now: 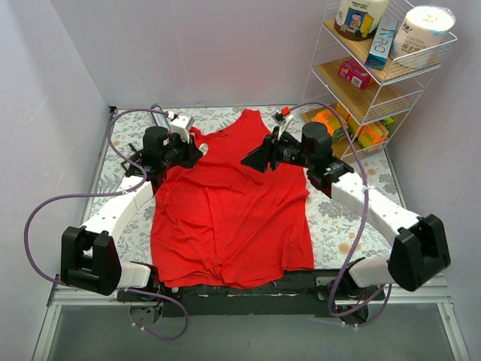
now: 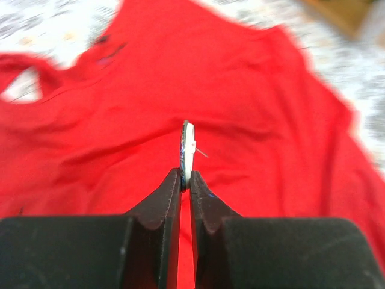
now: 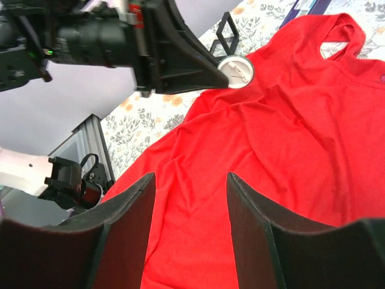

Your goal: Pin the brooch onto the clothing

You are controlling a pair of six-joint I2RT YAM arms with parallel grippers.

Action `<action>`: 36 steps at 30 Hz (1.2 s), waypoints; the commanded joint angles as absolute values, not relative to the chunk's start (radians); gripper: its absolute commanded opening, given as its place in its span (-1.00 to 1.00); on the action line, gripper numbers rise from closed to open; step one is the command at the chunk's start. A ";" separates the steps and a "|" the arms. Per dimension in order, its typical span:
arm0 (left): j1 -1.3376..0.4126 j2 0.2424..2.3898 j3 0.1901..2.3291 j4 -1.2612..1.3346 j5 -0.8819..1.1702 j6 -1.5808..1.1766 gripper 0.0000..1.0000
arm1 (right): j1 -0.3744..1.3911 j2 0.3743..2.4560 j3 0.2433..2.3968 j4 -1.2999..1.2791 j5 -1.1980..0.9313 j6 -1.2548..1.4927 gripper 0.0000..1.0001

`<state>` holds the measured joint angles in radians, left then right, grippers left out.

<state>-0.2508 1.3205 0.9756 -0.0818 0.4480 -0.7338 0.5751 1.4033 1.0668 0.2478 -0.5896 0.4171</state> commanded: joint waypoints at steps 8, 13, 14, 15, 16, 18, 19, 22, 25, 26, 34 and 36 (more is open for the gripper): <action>-0.256 1.411 0.989 -0.219 -0.056 -0.489 -1.00 | 0.561 1.157 0.940 0.137 -0.540 0.311 0.17; -0.311 1.486 1.002 -0.233 -0.277 -0.433 -1.00 | 0.558 1.088 0.907 0.101 -0.558 0.298 0.17; -0.321 1.502 1.003 -0.236 -0.308 -0.410 -1.00 | 0.558 1.078 0.901 0.097 -0.560 0.295 0.16; -0.330 1.517 1.009 -0.241 -0.343 -0.397 -1.00 | 0.557 1.059 0.896 0.088 -0.564 0.295 0.17; -0.342 1.535 1.012 -0.242 -0.371 -0.387 -1.00 | 0.557 1.046 0.894 0.081 -0.571 0.290 0.16; -0.347 1.575 1.023 -0.248 -0.422 -0.367 -1.00 | 0.555 1.014 0.888 0.060 -0.572 0.285 0.17; -0.350 1.588 1.031 -0.252 -0.432 -0.361 -1.00 | 0.555 1.003 0.885 0.054 -0.572 0.276 0.17; -0.351 1.629 1.042 -0.249 -0.497 -0.341 -1.00 | 0.555 0.960 0.874 0.029 -0.572 0.268 0.17; -0.357 1.673 1.046 -0.252 -0.529 -0.322 -1.00 | 0.551 0.928 0.861 0.018 -0.571 0.261 0.18; -0.362 1.681 1.045 -0.252 -0.538 -0.315 -1.00 | 0.549 0.924 0.858 0.015 -0.571 0.259 0.18; -0.414 1.755 1.066 -0.264 -0.575 -0.281 -1.00 | 0.543 0.897 0.845 0.002 -0.574 0.249 0.18; -0.422 1.766 1.075 -0.264 -0.572 -0.276 -1.00 | 0.540 0.897 0.844 0.002 -0.575 0.249 0.18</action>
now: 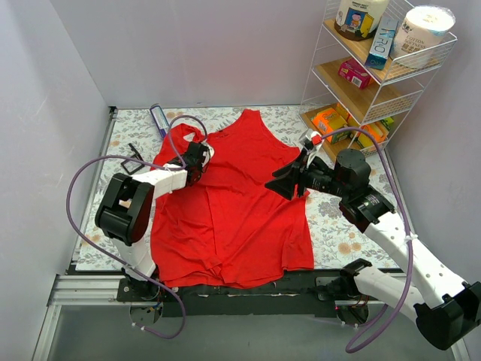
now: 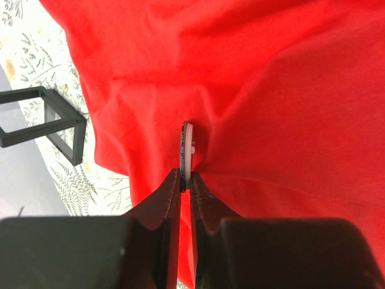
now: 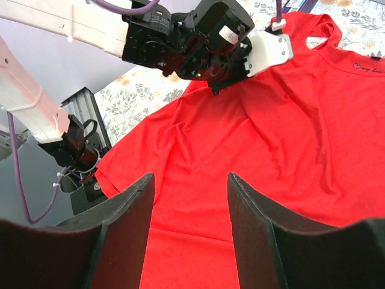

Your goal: Pin the brooch onto the clothing

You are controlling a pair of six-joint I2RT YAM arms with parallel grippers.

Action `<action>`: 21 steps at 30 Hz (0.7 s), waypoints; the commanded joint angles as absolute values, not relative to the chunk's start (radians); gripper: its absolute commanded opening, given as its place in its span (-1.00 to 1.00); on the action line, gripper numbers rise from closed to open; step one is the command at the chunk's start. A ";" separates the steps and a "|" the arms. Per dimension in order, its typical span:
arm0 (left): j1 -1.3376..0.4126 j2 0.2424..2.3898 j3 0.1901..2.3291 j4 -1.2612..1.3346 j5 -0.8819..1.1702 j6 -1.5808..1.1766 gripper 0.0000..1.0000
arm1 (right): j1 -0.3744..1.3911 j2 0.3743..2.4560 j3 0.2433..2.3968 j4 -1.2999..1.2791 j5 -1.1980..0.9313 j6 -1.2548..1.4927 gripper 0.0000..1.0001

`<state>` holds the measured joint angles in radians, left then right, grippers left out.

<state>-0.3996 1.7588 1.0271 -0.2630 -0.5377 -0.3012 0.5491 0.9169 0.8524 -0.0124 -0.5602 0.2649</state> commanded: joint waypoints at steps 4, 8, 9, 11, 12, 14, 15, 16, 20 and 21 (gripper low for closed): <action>-0.437 1.793 1.092 -0.276 -0.575 -0.288 -1.00 | 0.538 0.897 0.841 0.002 -0.578 0.249 0.18; -0.437 1.773 1.100 -0.284 -0.514 -0.330 -1.00 | 0.537 0.897 0.835 0.002 -0.577 0.255 0.18; -0.436 1.758 1.101 -0.282 -0.505 -0.351 -1.00 | 0.537 0.899 0.830 0.002 -0.577 0.255 0.18; -0.433 1.744 1.108 -0.285 -0.491 -0.371 -1.00 | 0.537 0.899 0.825 0.006 -0.580 0.262 0.18; -0.428 1.732 1.112 -0.290 -0.461 -0.385 -1.00 | 0.537 0.902 0.824 0.011 -0.580 0.267 0.18; -0.419 1.717 1.120 -0.296 -0.417 -0.425 -1.00 | 0.537 0.907 0.819 0.017 -0.583 0.271 0.18; -0.417 1.709 1.118 -0.293 -0.384 -0.437 -1.00 | 0.537 0.913 0.819 0.020 -0.583 0.273 0.18; -0.410 1.697 1.118 -0.293 -0.368 -0.461 -1.00 | 0.537 0.916 0.818 0.021 -0.581 0.275 0.18; -0.382 1.671 1.117 -0.288 -0.302 -0.509 -1.00 | 0.537 0.928 0.807 0.032 -0.580 0.284 0.18; -0.377 1.664 1.115 -0.287 -0.290 -0.515 -1.00 | 0.537 0.933 0.804 0.038 -0.580 0.285 0.18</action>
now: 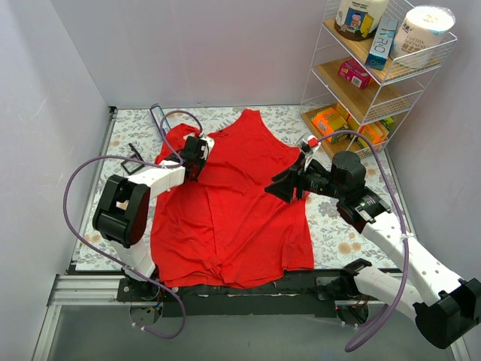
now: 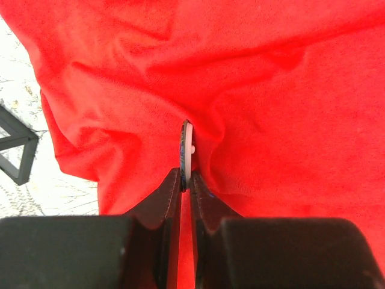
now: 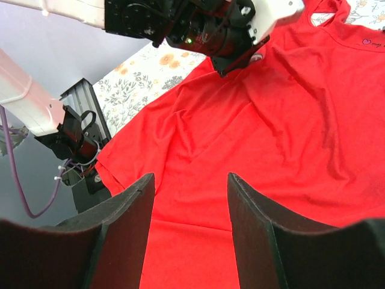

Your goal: Pin the brooch onto the clothing

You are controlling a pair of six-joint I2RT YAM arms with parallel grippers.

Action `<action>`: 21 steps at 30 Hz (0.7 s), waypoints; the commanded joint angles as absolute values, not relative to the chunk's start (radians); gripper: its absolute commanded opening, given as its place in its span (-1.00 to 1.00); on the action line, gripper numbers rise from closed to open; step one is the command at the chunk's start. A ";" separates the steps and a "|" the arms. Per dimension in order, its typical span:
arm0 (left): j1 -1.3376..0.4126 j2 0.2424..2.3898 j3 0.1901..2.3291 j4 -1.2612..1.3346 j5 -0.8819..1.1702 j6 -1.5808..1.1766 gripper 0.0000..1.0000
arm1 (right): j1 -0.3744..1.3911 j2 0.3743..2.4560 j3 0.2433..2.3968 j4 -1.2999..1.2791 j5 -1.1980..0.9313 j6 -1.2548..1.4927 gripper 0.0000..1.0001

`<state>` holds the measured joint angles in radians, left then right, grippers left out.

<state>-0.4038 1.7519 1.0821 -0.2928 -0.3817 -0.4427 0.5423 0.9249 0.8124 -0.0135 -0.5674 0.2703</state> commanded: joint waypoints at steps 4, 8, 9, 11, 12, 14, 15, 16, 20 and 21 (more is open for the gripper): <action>-0.351 1.641 1.114 -0.282 -0.233 -0.538 -1.00 | 0.537 0.956 0.793 0.049 -0.578 0.291 0.18; -0.339 1.606 1.100 -0.265 -0.128 -0.554 -1.00 | 0.538 0.991 0.787 0.052 -0.558 0.287 0.18; -0.334 1.600 1.095 -0.264 -0.108 -0.558 -1.00 | 0.538 1.006 0.779 0.061 -0.557 0.288 0.18; -0.328 1.595 1.086 -0.256 -0.078 -0.561 -1.00 | 0.538 1.023 0.776 0.075 -0.552 0.298 0.18; -0.328 1.594 1.080 -0.255 -0.054 -0.564 -1.00 | 0.541 1.041 0.772 0.090 -0.549 0.301 0.17; -0.319 1.592 1.069 -0.253 -0.029 -0.578 -1.00 | 0.551 1.060 0.767 0.109 -0.532 0.307 0.16; -0.316 1.592 1.066 -0.253 -0.011 -0.581 -1.00 | 0.563 1.084 0.765 0.130 -0.523 0.308 0.16; -0.310 1.591 1.065 -0.253 -0.002 -0.587 -1.00 | 0.572 1.098 0.767 0.141 -0.499 0.307 0.16; -0.299 1.591 1.058 -0.259 0.078 -0.612 -1.00 | 0.638 1.228 0.804 0.195 -0.443 0.293 0.15; -0.298 1.591 1.058 -0.261 0.090 -0.617 -1.00 | 0.650 1.258 0.813 0.207 -0.425 0.290 0.14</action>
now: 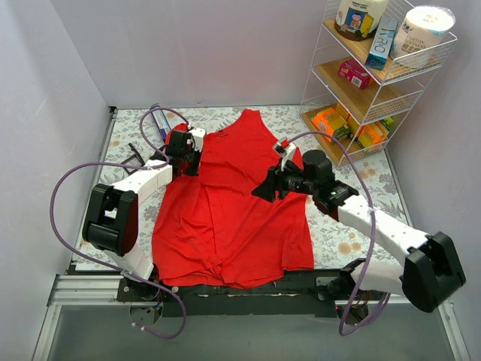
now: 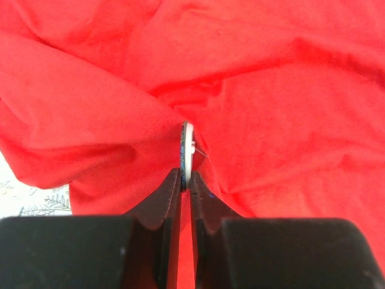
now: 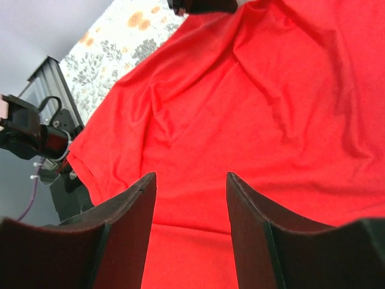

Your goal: Pin the brooch onto the clothing

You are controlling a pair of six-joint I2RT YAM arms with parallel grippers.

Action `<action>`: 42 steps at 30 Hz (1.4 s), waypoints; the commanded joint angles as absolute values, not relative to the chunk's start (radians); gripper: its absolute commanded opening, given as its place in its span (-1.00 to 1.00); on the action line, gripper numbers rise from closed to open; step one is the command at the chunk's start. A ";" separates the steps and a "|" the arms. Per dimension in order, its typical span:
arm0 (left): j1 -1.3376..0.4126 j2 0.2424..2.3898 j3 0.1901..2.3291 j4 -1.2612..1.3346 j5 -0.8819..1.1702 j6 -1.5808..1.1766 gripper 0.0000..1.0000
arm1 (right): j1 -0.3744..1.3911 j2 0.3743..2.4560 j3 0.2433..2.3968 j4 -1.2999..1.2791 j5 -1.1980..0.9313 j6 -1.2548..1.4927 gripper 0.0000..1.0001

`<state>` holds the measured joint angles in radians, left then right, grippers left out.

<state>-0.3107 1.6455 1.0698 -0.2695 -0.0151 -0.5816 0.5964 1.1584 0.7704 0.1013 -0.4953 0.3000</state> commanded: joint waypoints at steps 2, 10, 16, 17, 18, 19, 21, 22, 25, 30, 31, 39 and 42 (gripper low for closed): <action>-0.295 1.604 1.061 -0.267 0.126 -0.629 -1.00 | 0.682 1.348 0.853 0.242 -0.413 0.291 0.11; -0.278 1.681 1.111 -0.310 0.218 -0.647 -1.00 | 0.712 1.659 1.003 0.425 -0.426 0.383 0.05; -0.232 1.709 1.152 -0.344 0.334 -0.667 -1.00 | 0.712 1.850 1.155 0.440 -0.436 0.393 0.01; -0.227 1.709 1.152 -0.345 0.347 -0.667 -1.00 | 0.712 1.886 1.167 0.442 -0.436 0.396 0.01; -0.218 1.709 1.155 -0.347 0.371 -0.669 -1.00 | 0.712 1.903 1.184 0.442 -0.437 0.397 0.00; -0.212 1.712 1.155 -0.348 0.383 -0.670 -1.00 | 0.712 1.919 1.212 0.442 -0.442 0.399 0.00; -0.198 1.716 1.163 -0.354 0.420 -0.675 -1.00 | 0.712 1.965 1.236 0.445 -0.451 0.406 -0.03; -0.193 1.726 1.166 -0.356 0.429 -0.676 -1.00 | 0.712 1.980 1.245 0.448 -0.456 0.413 -0.04; -0.181 1.736 1.172 -0.365 0.449 -0.678 -1.00 | 0.715 2.025 1.278 0.466 -0.465 0.425 -0.06; -0.172 1.740 1.181 -0.377 0.448 -0.683 -1.00 | 0.721 2.094 1.321 0.505 -0.494 0.439 0.05; -0.170 1.740 1.183 -0.377 0.448 -0.684 -1.00 | 0.721 2.103 1.330 0.506 -0.497 0.439 0.06; -0.169 1.743 1.190 -0.388 0.449 -0.692 -1.00 | 0.747 2.195 1.436 0.468 -0.495 0.436 0.06; -0.169 1.740 1.190 -0.388 0.439 -0.692 -1.00 | 0.752 2.226 1.468 0.463 -0.495 0.442 -0.05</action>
<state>-0.1730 1.7470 1.1553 -0.3824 0.4187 -0.6891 0.7399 2.1952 1.4006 0.4442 -0.4858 0.4408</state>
